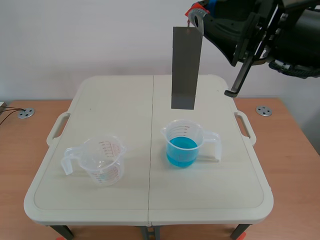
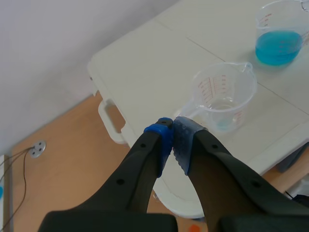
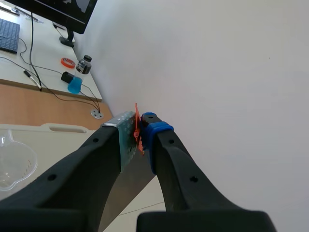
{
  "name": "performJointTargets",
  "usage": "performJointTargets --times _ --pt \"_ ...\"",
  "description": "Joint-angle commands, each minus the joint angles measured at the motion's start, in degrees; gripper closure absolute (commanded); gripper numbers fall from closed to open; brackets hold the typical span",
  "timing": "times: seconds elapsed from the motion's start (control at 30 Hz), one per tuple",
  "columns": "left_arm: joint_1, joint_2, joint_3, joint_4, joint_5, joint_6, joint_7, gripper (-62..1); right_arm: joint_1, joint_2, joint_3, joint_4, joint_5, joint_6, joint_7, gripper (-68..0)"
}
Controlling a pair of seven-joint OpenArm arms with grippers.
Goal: Hold the metal plate by the orange handle, dip it into the blue solution, take it out and point at it, then put the plate back in the beaker on the left.
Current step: 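Put the plate into the left beaker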
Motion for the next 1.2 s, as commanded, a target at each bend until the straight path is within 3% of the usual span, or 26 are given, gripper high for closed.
performJointTargets --times 0.0,0.37,0.6,1.17 --pt "0.98 1.01 -0.59 0.94 -0.74 0.17 -0.98 -3.1 2.08 0.72 -1.09 1.25 1.25 0.33 0.70 -1.3" --pt "6.58 4.28 -1.40 0.94 0.00 0.17 -2.49 -3.1 6.49 0.09 -7.58 1.22 1.51 -0.68 -1.38 -1.3" --pt "7.21 4.68 -3.54 0.92 0.09 0.15 -2.43 -3.1 10.16 -3.06 -13.20 1.20 1.49 -1.42 -5.57 -1.3" --pt "9.88 5.16 -4.15 0.92 0.55 0.15 -2.95 -3.1 15.08 -11.21 -25.22 1.03 1.44 -7.10 -15.19 -1.3"
